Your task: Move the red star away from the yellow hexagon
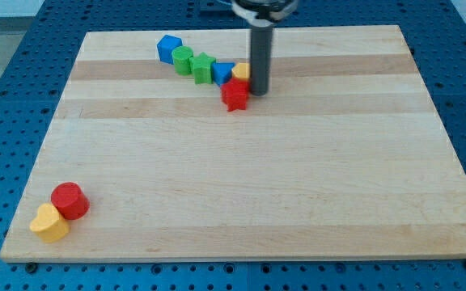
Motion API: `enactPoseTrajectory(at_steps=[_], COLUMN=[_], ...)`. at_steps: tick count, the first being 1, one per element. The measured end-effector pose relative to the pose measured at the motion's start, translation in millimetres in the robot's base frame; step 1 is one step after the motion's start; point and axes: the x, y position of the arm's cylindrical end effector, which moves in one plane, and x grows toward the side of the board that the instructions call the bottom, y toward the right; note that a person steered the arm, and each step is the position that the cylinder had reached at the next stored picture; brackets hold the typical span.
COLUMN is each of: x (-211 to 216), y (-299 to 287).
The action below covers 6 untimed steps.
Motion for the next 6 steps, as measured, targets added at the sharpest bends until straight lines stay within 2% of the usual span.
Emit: enactPoseTrajectory(at_steps=[2,6], x=[14.6,90.9], y=[-62.3,-107.7])
